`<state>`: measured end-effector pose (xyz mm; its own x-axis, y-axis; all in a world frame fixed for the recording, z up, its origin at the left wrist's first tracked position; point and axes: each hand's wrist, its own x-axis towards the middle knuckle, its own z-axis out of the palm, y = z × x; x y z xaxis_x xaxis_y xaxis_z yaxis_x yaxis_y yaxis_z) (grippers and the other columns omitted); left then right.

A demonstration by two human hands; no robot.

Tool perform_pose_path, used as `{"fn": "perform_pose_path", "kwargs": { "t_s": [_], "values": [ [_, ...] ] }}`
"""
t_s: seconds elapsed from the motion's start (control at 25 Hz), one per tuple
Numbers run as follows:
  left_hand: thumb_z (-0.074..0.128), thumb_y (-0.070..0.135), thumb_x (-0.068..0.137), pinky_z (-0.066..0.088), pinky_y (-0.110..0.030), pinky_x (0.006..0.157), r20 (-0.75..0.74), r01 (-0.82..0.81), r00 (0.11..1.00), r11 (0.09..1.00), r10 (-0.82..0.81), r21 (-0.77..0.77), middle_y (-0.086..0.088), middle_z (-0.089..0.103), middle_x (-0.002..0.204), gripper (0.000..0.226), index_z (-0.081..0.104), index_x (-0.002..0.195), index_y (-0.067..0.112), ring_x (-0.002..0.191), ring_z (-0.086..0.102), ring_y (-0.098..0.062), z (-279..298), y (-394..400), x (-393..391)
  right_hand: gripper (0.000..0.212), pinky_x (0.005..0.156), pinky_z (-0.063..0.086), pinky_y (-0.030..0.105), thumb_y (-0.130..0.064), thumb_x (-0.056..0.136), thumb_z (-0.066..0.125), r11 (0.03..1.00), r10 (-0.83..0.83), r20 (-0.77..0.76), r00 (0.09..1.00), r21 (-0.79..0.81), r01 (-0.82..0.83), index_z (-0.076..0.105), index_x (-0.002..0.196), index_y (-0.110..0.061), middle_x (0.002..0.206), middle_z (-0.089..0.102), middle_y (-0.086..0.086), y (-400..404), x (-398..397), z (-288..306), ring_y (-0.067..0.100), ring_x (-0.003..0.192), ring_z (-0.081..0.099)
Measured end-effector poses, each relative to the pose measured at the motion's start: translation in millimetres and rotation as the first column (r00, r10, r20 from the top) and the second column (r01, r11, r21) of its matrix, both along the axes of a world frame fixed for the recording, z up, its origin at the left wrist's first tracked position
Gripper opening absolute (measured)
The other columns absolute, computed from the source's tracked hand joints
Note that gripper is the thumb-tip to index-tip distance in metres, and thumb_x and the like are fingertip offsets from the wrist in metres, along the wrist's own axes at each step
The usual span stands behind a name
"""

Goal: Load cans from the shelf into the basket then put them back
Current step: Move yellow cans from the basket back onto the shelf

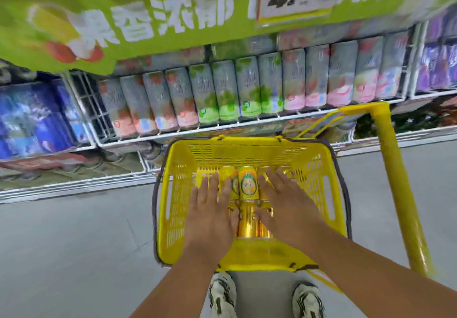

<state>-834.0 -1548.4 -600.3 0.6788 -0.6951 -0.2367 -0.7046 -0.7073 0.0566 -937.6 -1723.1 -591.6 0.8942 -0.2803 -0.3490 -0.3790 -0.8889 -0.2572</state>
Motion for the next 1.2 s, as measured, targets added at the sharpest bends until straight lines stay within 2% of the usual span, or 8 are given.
{"fn": "perform_pose_path", "kwargs": {
  "t_s": [0.24, 0.48, 0.64, 0.76, 0.84, 1.04, 1.12, 1.2],
  "values": [
    [0.036, 0.054, 0.095, 0.015, -0.048, 0.123, -0.010, -0.020, 1.000, 0.998, 0.021, 0.053, -0.011, 0.016, 0.166, 0.072, 0.025, 0.158, 0.023, 0.154, 0.011, -0.031, -52, -5, 12, 0.077, 0.125, 0.014, 0.042, -0.059, 0.099, 0.037, 0.996, -0.052, 0.003, 0.999, 0.069, 0.052, 0.007, 0.162, -0.025, 0.169, 0.000, 0.000, 5, 25, -55, 0.024, 0.155, -0.002],
    [0.027, 0.057, 0.092, 0.025, -0.050, 0.119, -0.039, -0.054, 0.998, 0.996, 0.057, 0.066, -0.011, 0.030, 0.162, 0.071, 0.039, 0.153, 0.022, 0.150, 0.025, -0.033, -98, -14, 35, 0.078, 0.124, 0.014, 0.042, -0.060, 0.098, 0.036, 0.993, -0.076, 0.001, 0.997, 0.092, 0.075, 0.008, 0.161, -0.025, 0.169, 0.004, 0.001, 2, 49, -103, 0.023, 0.155, 0.000],
    [0.036, 0.057, 0.089, 0.023, -0.047, 0.114, -0.060, -0.077, 0.995, 0.995, 0.081, 0.055, -0.011, 0.037, 0.158, 0.069, 0.048, 0.149, 0.024, 0.146, 0.035, -0.033, -123, -21, 44, 0.079, 0.122, 0.020, 0.042, -0.061, 0.097, 0.038, 0.988, -0.111, -0.022, 0.994, 0.101, 0.113, 0.008, 0.161, -0.026, 0.168, 0.008, 0.000, 1, 64, -129, 0.023, 0.155, 0.005],
    [0.036, 0.062, 0.095, 0.008, -0.041, 0.122, -0.135, -0.122, 0.983, 0.992, 0.127, 0.041, -0.006, 0.010, 0.168, 0.073, 0.020, 0.159, 0.029, 0.155, 0.007, -0.027, -142, -25, 54, 0.076, 0.109, 0.041, 0.039, -0.058, 0.097, 0.044, 0.978, -0.166, -0.007, 0.986, 0.125, 0.166, 0.016, 0.158, -0.024, 0.159, 0.025, 0.000, 4, 76, -144, 0.023, 0.146, 0.026],
    [0.036, 0.067, 0.094, 0.016, -0.038, 0.124, -0.169, -0.177, 0.969, 0.984, 0.178, 0.023, -0.004, 0.011, 0.167, 0.082, 0.008, 0.161, 0.028, 0.153, 0.009, -0.025, -151, -28, 57, 0.075, 0.098, 0.050, 0.036, -0.052, 0.096, 0.053, 0.947, -0.277, -0.014, 0.961, 0.165, 0.275, 0.021, 0.156, -0.021, 0.151, 0.030, 0.002, 9, 82, -154, 0.022, 0.138, 0.035],
    [0.046, 0.075, 0.086, 0.049, -0.039, 0.093, -0.375, -0.468, 0.827, 0.883, 0.418, -0.047, -0.010, 0.045, 0.142, 0.095, 0.018, 0.157, 0.018, 0.128, 0.049, -0.030, -167, -46, 55, 0.051, 0.093, 0.046, 0.034, -0.036, 0.091, 0.066, 0.797, -0.558, -0.061, 0.827, 0.238, 0.555, 0.047, 0.127, -0.005, 0.128, 0.047, 0.015, 18, 109, -165, 0.031, 0.120, 0.050],
    [0.057, 0.075, 0.080, 0.054, -0.036, 0.077, -0.456, -0.610, 0.723, 0.789, 0.519, -0.068, -0.011, 0.062, 0.118, 0.082, 0.048, 0.129, 0.009, 0.100, 0.063, -0.028, -172, -50, 60, 0.065, 0.097, 0.048, 0.031, -0.047, 0.086, 0.072, 0.787, -0.573, -0.149, 0.806, 0.173, 0.592, 0.051, 0.128, -0.003, 0.128, 0.052, 0.012, 18, 123, -169, 0.026, 0.122, 0.052],
    [0.071, 0.063, 0.079, 0.047, -0.028, 0.056, -0.514, -0.692, 0.636, 0.720, 0.575, -0.052, -0.003, 0.066, 0.085, 0.056, 0.055, 0.094, 0.011, 0.068, 0.059, -0.018, -171, -50, 68, 0.066, 0.084, 0.053, 0.029, -0.052, 0.082, 0.076, 0.730, -0.612, -0.206, 0.763, 0.224, 0.646, 0.057, 0.124, -0.005, 0.124, 0.062, 0.010, 18, 131, -179, 0.023, 0.114, 0.062]
  ]
}}
